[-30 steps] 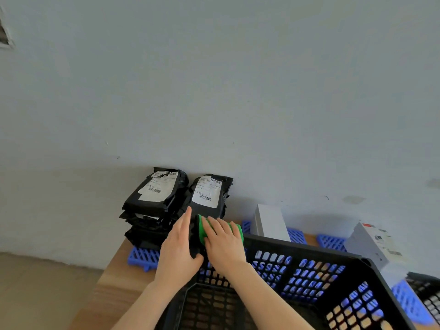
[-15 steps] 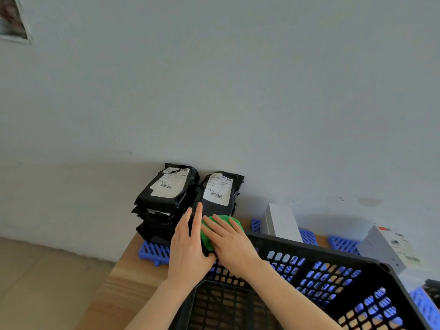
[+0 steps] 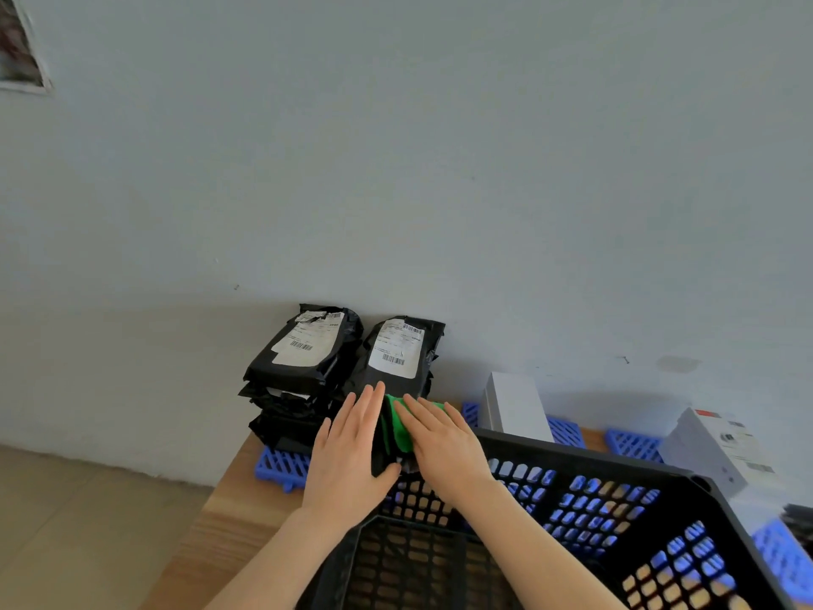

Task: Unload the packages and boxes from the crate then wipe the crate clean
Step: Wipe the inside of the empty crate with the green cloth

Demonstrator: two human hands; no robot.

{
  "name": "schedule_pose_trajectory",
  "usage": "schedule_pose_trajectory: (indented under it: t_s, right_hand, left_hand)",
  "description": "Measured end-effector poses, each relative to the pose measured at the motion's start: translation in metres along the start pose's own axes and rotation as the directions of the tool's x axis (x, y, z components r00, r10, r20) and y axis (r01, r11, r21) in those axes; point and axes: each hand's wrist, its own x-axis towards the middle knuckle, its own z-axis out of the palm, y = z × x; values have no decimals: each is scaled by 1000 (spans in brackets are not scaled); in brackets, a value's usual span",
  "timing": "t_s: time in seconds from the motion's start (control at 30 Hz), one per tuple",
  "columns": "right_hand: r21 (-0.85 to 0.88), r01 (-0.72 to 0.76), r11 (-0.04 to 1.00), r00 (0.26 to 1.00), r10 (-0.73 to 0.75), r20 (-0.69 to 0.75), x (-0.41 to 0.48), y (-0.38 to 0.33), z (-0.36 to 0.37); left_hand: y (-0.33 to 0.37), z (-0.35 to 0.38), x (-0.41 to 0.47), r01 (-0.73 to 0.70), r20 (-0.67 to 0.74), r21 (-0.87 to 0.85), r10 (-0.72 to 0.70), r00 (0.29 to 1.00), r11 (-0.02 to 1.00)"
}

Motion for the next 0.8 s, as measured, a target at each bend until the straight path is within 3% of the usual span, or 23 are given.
schedule_pose_trajectory:
  t_s: [0.13,0.27,0.43,0.6,0.8]
  right_hand:
    - [-30,-152,988,988,152,-17,-37,31,-4]
    - [-133,-339,931,941,336,-46,-81,75,-12]
    - [-46,-473,880,880,469,-68,-81,73,-8]
    - [4,-382,924,923,381,-52,-41,19,-4]
    - [-15,-237,971,970,238,51,-34,17,-5]
  left_hand:
    - [-1,8,3,-99,102,184,82,991,978]
    - [-4,14,5,-106,194,282,52,980,953]
    - [-4,16,5,-73,165,246,32,986,967]
    - [-1,11,4,-65,183,170,33,983,983]
    - [-2,13,5,-75,116,317,40,992,945]
